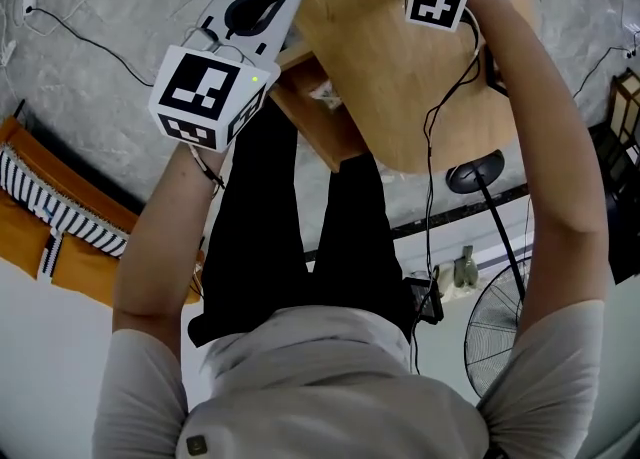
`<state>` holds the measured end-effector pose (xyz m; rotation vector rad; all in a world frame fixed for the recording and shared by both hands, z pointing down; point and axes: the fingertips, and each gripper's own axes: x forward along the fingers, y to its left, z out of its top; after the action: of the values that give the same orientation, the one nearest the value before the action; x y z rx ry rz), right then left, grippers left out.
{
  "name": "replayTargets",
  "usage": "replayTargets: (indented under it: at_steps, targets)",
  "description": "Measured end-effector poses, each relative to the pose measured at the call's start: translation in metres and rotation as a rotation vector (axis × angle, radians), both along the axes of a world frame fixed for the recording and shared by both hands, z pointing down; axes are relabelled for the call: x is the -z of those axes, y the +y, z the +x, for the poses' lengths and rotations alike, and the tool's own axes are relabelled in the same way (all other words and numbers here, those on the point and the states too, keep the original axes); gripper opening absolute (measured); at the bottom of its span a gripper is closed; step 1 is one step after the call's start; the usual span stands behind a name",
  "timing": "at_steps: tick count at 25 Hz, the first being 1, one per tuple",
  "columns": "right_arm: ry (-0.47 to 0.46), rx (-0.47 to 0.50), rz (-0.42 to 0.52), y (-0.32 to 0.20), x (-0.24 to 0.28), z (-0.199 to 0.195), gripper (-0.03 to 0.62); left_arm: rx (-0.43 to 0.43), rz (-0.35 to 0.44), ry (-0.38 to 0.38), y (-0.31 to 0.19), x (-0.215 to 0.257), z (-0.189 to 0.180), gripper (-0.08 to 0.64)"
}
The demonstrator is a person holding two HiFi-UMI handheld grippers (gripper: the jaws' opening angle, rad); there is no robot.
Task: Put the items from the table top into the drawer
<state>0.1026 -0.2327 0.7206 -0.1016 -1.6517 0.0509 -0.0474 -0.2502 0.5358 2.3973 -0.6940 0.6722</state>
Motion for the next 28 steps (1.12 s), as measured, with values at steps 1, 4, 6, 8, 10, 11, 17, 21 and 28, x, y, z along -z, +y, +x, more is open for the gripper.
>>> replayTargets:
  at_steps: [1,4,6,8,10,11,17,21,28]
  targets:
    - [0.001,-0.001,-0.001,0.0,0.0,0.0,0.225,-0.001,-0.002,0.0,0.001,-0.001,0.0,0.009]
    - [0.006,0.0,0.003,0.0,0.0,-0.001,0.222,-0.006,-0.006,0.001,0.006,-0.001,0.002,0.009]
    - [0.01,0.004,0.006,0.002,0.0,-0.002,0.221,-0.01,-0.008,0.004,0.009,0.0,0.003,0.009]
    - [0.012,0.002,0.011,0.003,0.001,-0.001,0.219,-0.013,-0.008,0.006,0.011,0.001,0.004,0.009]
    - [0.005,-0.01,0.017,0.003,0.005,-0.001,0.219,-0.016,-0.006,0.005,0.013,0.003,0.006,0.009]
    - [0.0,-0.019,0.02,0.004,0.008,-0.001,0.219,-0.018,-0.006,0.005,0.014,0.004,0.007,0.009]
    - [-0.023,-0.115,0.064,0.009,0.037,-0.002,0.218,-0.031,0.013,0.008,0.024,0.015,0.015,0.009]
    - [-0.053,-0.22,0.077,0.025,0.068,-0.003,0.218,-0.033,0.034,0.016,0.034,0.033,0.026,0.009]
    - [-0.098,-0.42,0.125,0.071,0.135,0.004,0.218,-0.017,0.08,0.032,0.056,0.082,0.035,0.009]
